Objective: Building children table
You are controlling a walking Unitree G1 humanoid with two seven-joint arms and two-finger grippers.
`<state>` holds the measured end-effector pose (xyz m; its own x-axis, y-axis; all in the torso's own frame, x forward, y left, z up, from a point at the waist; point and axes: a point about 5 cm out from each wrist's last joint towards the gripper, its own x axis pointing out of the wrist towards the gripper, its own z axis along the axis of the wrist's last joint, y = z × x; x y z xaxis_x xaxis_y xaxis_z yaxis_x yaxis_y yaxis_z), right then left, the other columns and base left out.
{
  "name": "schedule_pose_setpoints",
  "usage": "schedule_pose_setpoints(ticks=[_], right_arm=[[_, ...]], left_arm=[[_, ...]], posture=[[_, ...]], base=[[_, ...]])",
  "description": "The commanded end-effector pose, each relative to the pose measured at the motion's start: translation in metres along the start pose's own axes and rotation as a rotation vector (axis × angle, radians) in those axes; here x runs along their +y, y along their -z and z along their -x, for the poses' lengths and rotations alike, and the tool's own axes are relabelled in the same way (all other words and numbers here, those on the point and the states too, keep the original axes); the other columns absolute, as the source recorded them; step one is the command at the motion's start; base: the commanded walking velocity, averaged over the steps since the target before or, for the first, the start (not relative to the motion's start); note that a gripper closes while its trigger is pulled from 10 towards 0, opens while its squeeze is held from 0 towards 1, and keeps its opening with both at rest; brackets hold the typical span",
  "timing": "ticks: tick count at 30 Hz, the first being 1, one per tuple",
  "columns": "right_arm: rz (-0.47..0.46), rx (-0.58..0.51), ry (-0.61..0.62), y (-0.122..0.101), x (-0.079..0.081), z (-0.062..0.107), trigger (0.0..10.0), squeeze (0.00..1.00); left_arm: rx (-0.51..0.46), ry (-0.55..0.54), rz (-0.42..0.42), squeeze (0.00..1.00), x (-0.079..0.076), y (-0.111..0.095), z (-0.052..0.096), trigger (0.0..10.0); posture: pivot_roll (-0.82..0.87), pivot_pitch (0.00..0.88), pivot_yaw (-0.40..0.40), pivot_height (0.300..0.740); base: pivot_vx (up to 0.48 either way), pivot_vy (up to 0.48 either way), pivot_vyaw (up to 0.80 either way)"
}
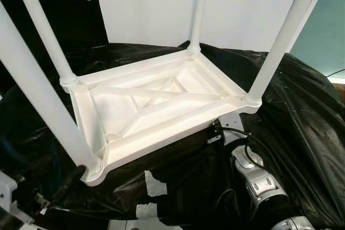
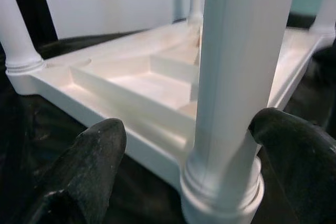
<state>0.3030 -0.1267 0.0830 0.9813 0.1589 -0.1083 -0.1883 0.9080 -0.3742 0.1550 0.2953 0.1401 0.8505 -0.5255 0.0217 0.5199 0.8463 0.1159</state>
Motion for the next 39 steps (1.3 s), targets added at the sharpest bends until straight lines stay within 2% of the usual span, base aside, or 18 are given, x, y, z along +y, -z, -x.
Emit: schedule_pose_setpoints(ticks=[1,2,5,8,9,12,16,18,19,21,22,23,26,29,30,33,38,39], right_arm=[[0.002,0.004,0.006,0.001,-0.001,-0.001,10.0,0.0],[0.002,0.004,0.006,0.001,-0.001,-0.001,10.0,0.0],[0.002,0.005,0.007,0.001,0.0,-0.001,10.0,0.0],[0.006,0.01,0.017,0.002,-0.002,-0.002,10.0,0.0],[0.006,0.01,0.017,0.002,-0.002,-0.002,10.0,0.0],[0.013,0.024,0.039,0.005,-0.006,-0.002,10.0,0.0],[0.018,0.035,0.051,0.007,-0.01,-0.001,10.0,0.0],[0.019,0.042,0.059,0.008,-0.012,-0.001,10.0,0.0],[0.019,0.042,0.059,0.008,-0.012,-0.001,10.0,0.0],[0.022,0.05,0.068,0.009,-0.015,-0.001,10.0,0.0],[0.022,0.05,0.068,0.009,-0.015,-0.001,10.0,0.0],[0.022,0.052,0.072,0.009,-0.017,-0.001,10.0,0.0],[0.024,0.056,0.078,0.009,-0.019,0.0,10.0,0.0],[0.026,0.061,0.082,0.01,-0.019,0.0,10.0,0.0],[0.026,0.061,0.081,0.01,-0.018,0.001,10.0,0.0],[0.026,0.061,0.083,0.01,-0.017,0.002,10.0,0.0],[0.028,0.069,0.093,0.012,-0.019,0.004,10.0,0.0],[0.03,0.075,0.096,0.013,-0.021,0.006,10.0,0.0]], left_arm=[[-0.064,0.035,-0.01,0.28,0.002,-0.015,-0.012,10.0],[-0.064,0.035,-0.01,0.28,0.002,-0.015,-0.012,10.0],[-0.101,0.1,0.024,0.28,-0.003,-0.021,-0.024,10.0],[-0.142,0.241,0.125,0.27,-0.016,-0.027,-0.042,10.0],[-0.142,0.241,0.125,0.27,-0.016,-0.027,-0.042,10.0],[-0.148,0.362,0.203,0.27,-0.024,-0.027,-0.054,10.0],[-0.156,0.436,0.261,0.27,-0.029,-0.03,-0.063,10.0],[-0.187,0.503,0.326,0.26,-0.036,-0.037,-0.071,10.0],[-0.187,0.503,0.326,0.26,-0.036,-0.037,-0.071,10.0],[-0.295,0.632,0.427,0.26,-0.054,-0.059,-0.094,10.0],[-0.295,0.632,0.427,0.26,-0.054,-0.059,-0.094,10.0],[-0.351,0.696,0.462,0.25,-0.065,-0.07,-0.107,10.0],[-0.45,0.821,0.509,0.25,-0.088,-0.089,-0.13,10.0],[-0.5,0.93,0.554,0.23,-0.109,-0.101,-0.144,10.0],[-0.494,0.967,0.56,0.17,-0.116,-0.102,-0.146,10.0],[-0.44,1.008,0.549,0.14,-0.123,-0.093,-0.147,10.0],[-0.342,0.965,0.561,0.12,-0.117,-0.073,-0.141,10.0],[-0.254,0.923,0.563,0.1,-0.111,-0.055,-0.132,10.0]], posture=[[0.18,0.0,-0.018,0.74],[0.18,0.0,-0.018,0.74],[0.18,0.0,-0.016,0.74],[0.17,0.0,-0.011,0.74],[0.17,0.0,-0.011,0.74],[0.15,0.0,-0.007,0.74],[0.14,0.0,-0.004,0.74],[0.13,0.0,-0.005,0.74],[0.13,0.0,-0.005,0.74],[0.12,0.0,-0.003,0.74],[0.12,0.0,-0.003,0.74],[0.12,0.0,-0.003,0.74],[0.11,0.0,0.0,0.74],[0.1,0.0,0.005,0.74],[0.09,0.0,0.01,0.74],[0.07,0.0,0.019,0.74],[0.06,0.0,0.022,0.74],[0.06,0.0,0.015,0.74]], base=[[0.0,0.0,0.0],[0.0,0.0,0.0],[0.0,0.0,0.0],[0.0,0.0,0.0],[0.0,0.0,0.0],[0.0,0.0,0.0],[0.0,0.0,0.0],[0.0,0.0,0.0],[0.0,0.0,0.0],[0.0,0.0,0.0],[0.0,0.0,0.0],[0.0,0.0,0.0],[0.0,0.0,0.0],[0.0,0.0,0.0],[0.0,0.0,0.0],[0.0,0.0,0.0],[0.0,0.0,0.0],[0.0,0.0,0.0]])
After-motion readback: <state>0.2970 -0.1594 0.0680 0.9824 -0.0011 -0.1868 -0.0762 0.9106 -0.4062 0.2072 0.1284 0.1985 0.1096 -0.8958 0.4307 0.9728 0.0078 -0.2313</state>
